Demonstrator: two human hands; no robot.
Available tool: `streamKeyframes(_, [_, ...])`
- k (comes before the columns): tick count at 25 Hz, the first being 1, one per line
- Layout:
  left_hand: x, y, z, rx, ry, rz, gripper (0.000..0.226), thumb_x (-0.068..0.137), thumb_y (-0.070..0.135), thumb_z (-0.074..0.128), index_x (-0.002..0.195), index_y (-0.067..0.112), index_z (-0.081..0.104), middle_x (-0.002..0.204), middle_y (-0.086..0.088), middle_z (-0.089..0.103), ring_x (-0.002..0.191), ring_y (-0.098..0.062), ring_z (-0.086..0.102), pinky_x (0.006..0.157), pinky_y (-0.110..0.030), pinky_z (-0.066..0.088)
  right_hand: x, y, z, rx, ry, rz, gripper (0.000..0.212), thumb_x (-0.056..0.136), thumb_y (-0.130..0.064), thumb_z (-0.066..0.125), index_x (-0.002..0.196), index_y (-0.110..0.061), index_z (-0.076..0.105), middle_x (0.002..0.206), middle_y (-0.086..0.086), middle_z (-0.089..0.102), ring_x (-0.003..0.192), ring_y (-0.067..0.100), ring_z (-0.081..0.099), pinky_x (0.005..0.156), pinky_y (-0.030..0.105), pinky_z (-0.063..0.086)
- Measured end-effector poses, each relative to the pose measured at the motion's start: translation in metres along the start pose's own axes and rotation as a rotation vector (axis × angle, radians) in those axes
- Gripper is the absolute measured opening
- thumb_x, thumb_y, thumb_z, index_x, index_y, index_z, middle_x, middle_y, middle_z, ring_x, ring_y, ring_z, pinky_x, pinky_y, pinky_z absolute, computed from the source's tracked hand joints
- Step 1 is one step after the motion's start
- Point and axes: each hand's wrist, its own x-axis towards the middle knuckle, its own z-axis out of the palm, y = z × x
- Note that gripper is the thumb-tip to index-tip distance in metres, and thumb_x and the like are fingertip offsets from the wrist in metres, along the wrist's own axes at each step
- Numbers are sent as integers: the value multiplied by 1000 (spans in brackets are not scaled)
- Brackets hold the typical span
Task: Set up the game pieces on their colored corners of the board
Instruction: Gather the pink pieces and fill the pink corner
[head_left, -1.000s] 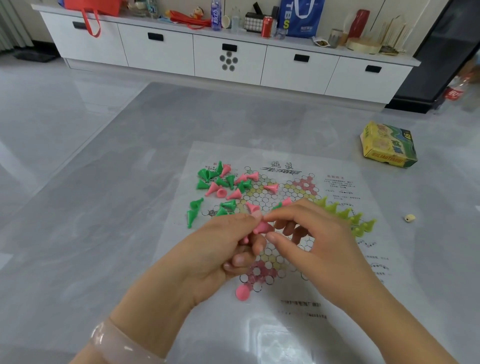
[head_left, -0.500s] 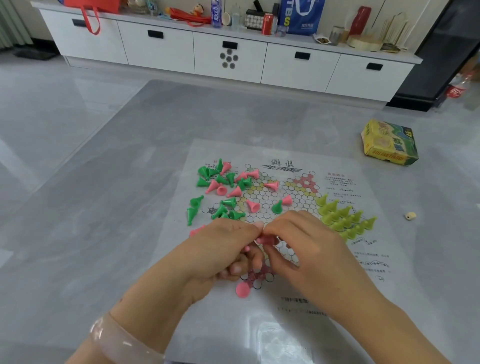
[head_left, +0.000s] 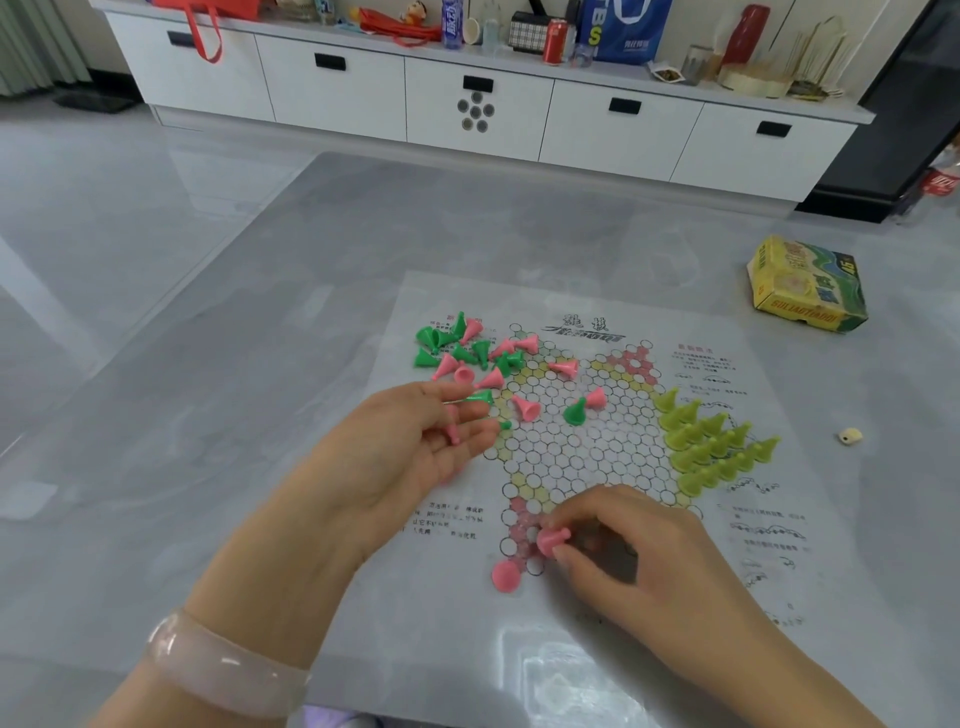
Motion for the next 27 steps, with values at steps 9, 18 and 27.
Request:
streamKeyframes(9, [1, 3, -5, -53, 6, 61, 15, 90, 1, 47, 85, -3, 60, 73, -13, 72, 61, -16, 71, 53, -21, 56, 2, 5, 8, -94, -55, -90, 18, 74, -44, 51, 80, -30, 60, 91, -21, 54, 92, -2, 47, 81, 14, 38])
streamKeyframes(18, [-7, -2, -2, 273, -54, 139, 20, 91, 21, 49, 78, 7, 55, 65, -5, 72, 46, -12, 60, 45, -18, 50, 8, -2, -5, -21, -143, -32, 21, 73, -48, 53, 91, -40, 61, 96, -23, 58, 95, -2, 51, 79, 9, 38])
streamKeyframes(27, [-15, -33, 21, 525, -316, 138, 17, 91, 29, 45, 88, 13, 48, 60, -12, 66, 50, -21, 61, 48, -24, 48, 21, -16, -13, 373, 132, 39, 15, 69, -23, 66, 83, -31, 67, 78, -5, 64, 69, 12, 61, 64, 24, 53])
